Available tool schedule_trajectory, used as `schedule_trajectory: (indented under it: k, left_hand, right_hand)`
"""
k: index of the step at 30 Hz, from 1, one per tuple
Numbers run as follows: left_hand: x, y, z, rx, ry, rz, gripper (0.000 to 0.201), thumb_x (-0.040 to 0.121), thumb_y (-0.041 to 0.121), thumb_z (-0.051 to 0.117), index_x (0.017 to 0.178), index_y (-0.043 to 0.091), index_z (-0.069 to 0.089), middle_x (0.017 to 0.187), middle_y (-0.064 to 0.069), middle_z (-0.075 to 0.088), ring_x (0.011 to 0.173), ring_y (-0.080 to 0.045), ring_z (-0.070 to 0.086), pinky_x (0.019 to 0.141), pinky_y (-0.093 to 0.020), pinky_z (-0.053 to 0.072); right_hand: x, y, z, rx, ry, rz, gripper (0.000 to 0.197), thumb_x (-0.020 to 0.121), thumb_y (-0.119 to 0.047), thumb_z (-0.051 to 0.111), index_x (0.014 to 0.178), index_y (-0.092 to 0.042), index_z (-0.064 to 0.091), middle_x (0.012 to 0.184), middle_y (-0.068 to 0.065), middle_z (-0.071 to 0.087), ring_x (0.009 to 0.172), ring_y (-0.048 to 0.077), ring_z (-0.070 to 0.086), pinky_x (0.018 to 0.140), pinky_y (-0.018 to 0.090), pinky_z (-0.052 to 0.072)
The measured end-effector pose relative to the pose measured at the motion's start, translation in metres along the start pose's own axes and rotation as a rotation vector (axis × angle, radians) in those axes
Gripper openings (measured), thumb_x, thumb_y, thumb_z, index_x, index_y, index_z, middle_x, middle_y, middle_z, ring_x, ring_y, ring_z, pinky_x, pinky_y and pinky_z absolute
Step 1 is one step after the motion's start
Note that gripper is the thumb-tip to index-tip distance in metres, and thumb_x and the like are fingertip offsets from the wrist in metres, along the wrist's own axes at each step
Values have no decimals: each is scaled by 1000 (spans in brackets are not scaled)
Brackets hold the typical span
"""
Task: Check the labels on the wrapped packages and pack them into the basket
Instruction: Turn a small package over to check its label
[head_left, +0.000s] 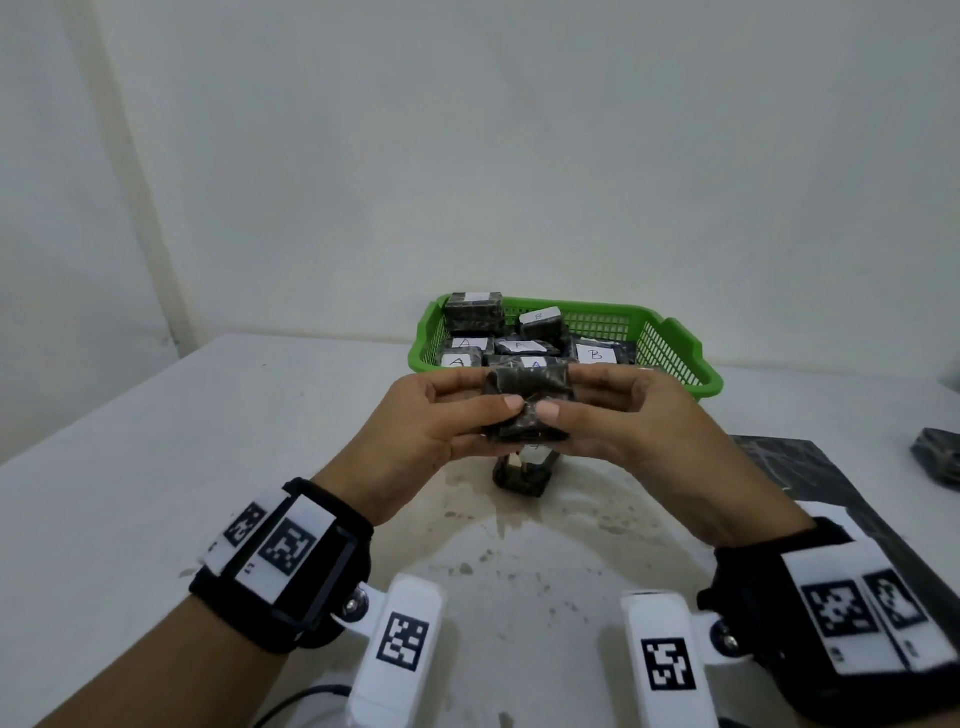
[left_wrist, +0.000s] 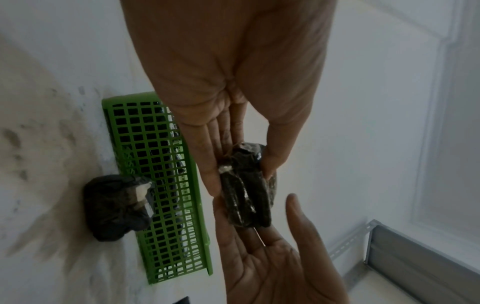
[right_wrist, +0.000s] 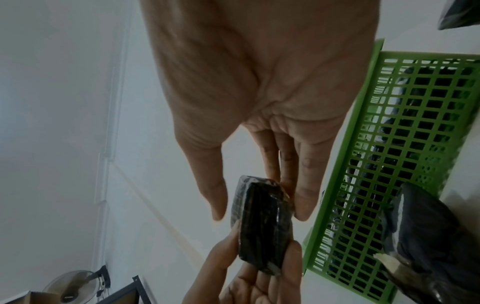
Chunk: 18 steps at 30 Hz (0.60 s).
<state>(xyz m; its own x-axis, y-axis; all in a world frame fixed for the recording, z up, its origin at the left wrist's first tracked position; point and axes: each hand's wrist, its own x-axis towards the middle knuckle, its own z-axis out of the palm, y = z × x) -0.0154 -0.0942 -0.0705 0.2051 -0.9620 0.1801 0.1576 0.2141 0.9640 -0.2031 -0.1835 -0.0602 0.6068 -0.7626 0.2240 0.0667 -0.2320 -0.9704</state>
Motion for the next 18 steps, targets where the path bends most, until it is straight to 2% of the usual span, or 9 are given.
schedule_trajectory:
  k: [2, 6, 11, 15, 18]
  left_hand:
    - [-1, -1, 1, 17, -14, 16, 46, 76, 9, 74, 120, -2, 67, 113, -20, 74, 105, -36, 72, 93, -46, 57]
    - [0, -2, 1, 54, -20, 43, 49, 70, 6, 76, 119, 1, 68, 110, -20, 75, 101, -36, 73, 90, -46, 59]
    - [0, -1, -1, 65, -2, 60, 49, 68, 6, 77, 117, 3, 69, 109, -20, 75, 98, -34, 74, 88, -43, 60]
    - [2, -2, -5, 121, 9, 81, 43, 72, 1, 78, 114, 9, 72, 108, -18, 75, 98, -33, 73, 93, -47, 57]
    - [1, -3, -4, 147, 1, 82, 45, 70, 6, 79, 115, 11, 72, 109, -16, 76, 104, -35, 72, 96, -47, 56]
  right_hand:
    - [1, 2, 2, 22, 20, 20, 48, 76, -17, 87, 120, -4, 71, 105, 10, 81, 100, 25, 79, 94, 47, 62]
    - [2, 8, 4, 1, 74, 26, 31, 82, -8, 84, 111, -2, 75, 99, 13, 81, 94, 28, 80, 90, 46, 64]
    - [4, 7, 0, 34, 48, 53, 35, 83, -11, 83, 115, -1, 73, 104, 13, 81, 98, 28, 79, 91, 43, 63]
    - [3, 6, -1, 28, 44, 55, 25, 84, -4, 80, 108, 0, 76, 100, 15, 81, 96, 29, 79, 88, 39, 65]
    - [4, 8, 1, 26, 55, 32, 27, 81, -8, 83, 106, -2, 77, 100, 16, 81, 96, 30, 79, 89, 40, 64]
